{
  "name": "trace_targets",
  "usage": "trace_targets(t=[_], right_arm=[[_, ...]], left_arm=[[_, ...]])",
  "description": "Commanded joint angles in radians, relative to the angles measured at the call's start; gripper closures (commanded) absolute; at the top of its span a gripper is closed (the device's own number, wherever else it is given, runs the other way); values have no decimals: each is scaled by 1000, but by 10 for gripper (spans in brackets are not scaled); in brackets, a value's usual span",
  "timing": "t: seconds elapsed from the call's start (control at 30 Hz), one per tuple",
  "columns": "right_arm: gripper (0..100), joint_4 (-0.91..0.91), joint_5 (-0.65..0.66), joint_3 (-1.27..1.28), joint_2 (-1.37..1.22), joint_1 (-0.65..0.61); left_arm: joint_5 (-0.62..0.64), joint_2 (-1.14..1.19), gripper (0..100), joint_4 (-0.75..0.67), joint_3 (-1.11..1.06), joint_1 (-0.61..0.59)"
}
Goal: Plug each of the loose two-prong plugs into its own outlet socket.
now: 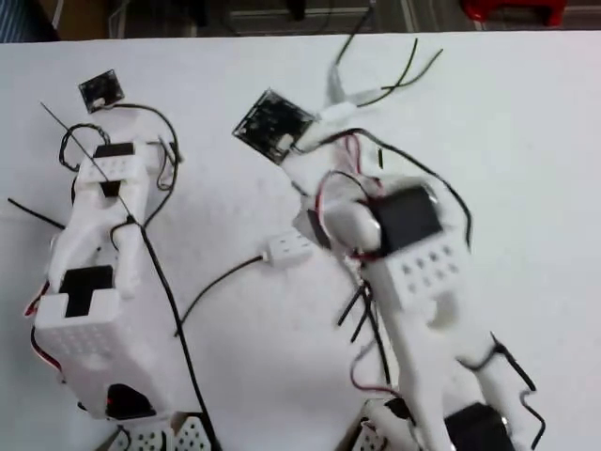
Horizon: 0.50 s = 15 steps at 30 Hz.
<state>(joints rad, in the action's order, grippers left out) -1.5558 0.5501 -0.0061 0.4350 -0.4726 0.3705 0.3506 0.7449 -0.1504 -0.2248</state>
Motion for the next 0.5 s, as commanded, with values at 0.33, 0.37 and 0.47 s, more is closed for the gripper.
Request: trace_targets(t=[0.33, 0.37, 0.47], right_arm=[[979, 684, 153, 439, 527, 28], [979, 763, 175, 511, 570, 35], [980, 987, 192, 717, 682, 71]], left_arm=[[-60, -70, 804, -15, 5, 16], [-64, -70, 804, -15, 5, 24], [-100, -70, 804, -15, 5, 44]])
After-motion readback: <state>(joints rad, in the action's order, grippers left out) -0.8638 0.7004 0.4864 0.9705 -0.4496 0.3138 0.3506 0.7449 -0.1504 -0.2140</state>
